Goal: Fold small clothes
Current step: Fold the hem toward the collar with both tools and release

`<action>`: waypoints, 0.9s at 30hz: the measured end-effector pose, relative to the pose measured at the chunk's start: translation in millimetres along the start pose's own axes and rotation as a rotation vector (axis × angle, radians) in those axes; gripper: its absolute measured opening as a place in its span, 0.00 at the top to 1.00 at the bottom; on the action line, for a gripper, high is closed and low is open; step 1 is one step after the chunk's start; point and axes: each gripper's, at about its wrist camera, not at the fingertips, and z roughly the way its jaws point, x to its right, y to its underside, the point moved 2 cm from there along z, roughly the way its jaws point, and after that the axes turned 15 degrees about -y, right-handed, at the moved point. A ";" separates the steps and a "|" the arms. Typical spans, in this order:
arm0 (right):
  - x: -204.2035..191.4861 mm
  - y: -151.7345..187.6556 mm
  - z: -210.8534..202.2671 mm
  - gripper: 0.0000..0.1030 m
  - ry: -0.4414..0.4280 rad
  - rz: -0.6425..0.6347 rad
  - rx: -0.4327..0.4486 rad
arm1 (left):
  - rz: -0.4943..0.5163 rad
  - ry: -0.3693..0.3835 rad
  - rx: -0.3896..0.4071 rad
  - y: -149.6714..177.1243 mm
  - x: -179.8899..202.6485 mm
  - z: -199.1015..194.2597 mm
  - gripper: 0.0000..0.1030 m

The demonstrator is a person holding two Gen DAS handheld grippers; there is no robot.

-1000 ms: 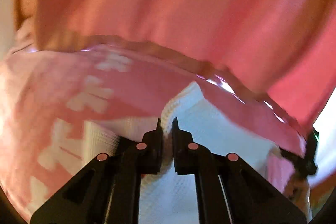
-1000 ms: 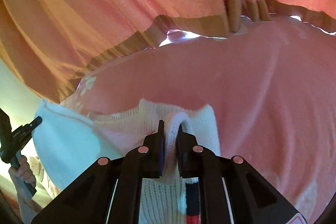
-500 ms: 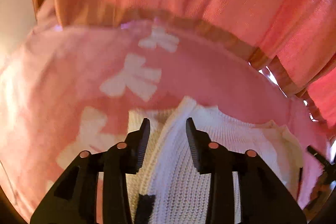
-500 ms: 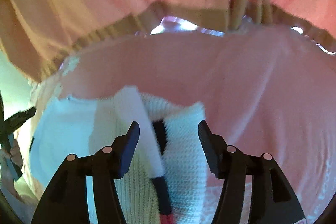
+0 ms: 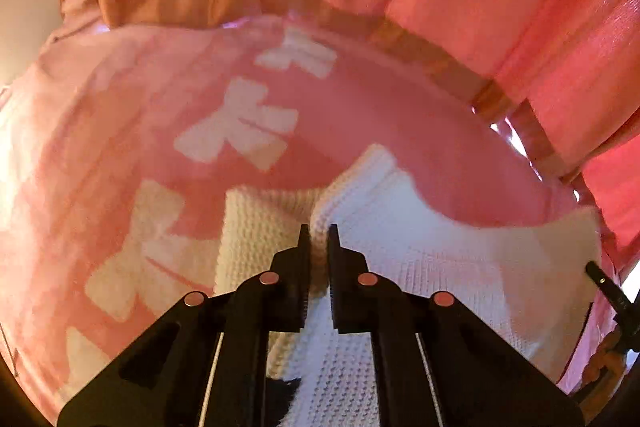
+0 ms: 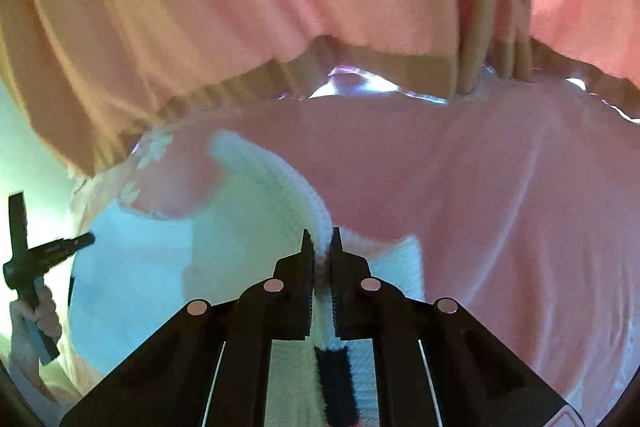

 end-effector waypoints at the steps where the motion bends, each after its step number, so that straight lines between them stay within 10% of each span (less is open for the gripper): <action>1: 13.2 4.1 9.6 0.94 0.031 0.026 -0.044 | 0.010 -0.032 -0.013 0.9 0.2 6.7 0.94; 4: 47.8 30.3 49.3 0.93 0.093 0.114 -0.234 | 0.019 -0.076 -0.101 7.1 0.4 32.9 0.93; 9: 33.1 12.2 11.9 0.87 0.047 0.086 -0.107 | -0.013 -0.058 -0.076 1.6 0.1 19.8 0.91; 13: 26.9 10.4 -5.5 0.45 0.060 0.070 -0.074 | -0.007 -0.015 -0.035 1.9 6.6 0.8 0.89; 18: 27.6 30.9 26.0 0.48 0.061 0.053 -0.262 | 0.085 -0.088 -0.084 12.2 18.9 20.1 0.86; 20: 24.6 43.6 29.9 0.95 0.057 0.012 -0.321 | 0.087 -0.117 -0.097 13.7 15.3 26.2 0.87; 27: 39.6 44.7 6.0 0.92 0.071 0.016 -0.282 | 0.087 -0.122 -0.096 15.0 4.7 27.2 0.85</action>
